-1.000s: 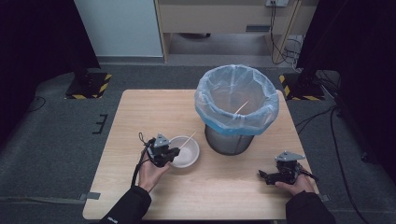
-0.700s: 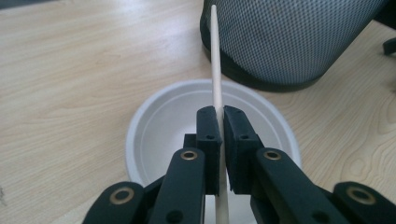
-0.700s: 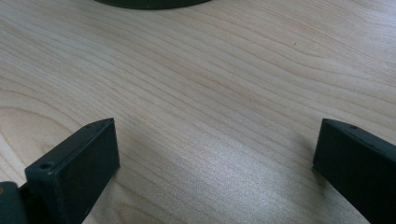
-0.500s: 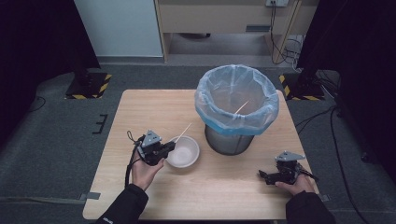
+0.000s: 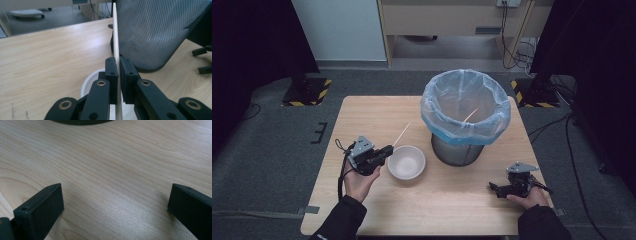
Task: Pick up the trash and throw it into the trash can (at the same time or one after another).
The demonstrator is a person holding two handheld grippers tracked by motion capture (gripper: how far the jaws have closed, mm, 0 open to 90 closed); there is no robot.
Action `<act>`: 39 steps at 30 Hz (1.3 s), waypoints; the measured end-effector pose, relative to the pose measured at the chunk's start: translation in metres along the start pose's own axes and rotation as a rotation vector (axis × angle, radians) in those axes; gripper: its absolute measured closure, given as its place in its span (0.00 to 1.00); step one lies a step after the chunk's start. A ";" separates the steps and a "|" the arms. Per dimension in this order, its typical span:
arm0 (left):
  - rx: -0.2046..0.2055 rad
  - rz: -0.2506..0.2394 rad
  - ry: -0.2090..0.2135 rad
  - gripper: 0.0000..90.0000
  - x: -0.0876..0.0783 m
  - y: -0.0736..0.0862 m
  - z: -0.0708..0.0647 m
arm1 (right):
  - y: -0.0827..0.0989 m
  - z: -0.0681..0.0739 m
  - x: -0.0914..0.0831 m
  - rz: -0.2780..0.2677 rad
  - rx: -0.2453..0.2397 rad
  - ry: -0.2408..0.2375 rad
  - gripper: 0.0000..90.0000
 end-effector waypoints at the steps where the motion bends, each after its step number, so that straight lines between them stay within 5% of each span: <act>1: 0.003 -0.006 -0.004 0.95 -0.002 -0.002 0.000 | 0.000 0.000 0.000 0.000 0.000 0.000 0.01; 22: 0.028 -0.179 -0.055 0.95 -0.035 -0.058 0.009 | 0.000 0.000 0.000 0.000 0.000 0.000 0.01; 39: 0.058 -0.290 -0.051 0.95 -0.035 -0.117 0.004 | 0.000 0.000 0.000 0.000 0.000 0.000 0.01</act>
Point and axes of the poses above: each handheld gripper's, and its own axes: x roughly forward along the jaws, y roughly out of its underside, z roughly to its left, the point moved 9 cm from there along x, roughly forward along the jaws, and after that the axes turned 15 degrees about x, right-handed, at the moved point
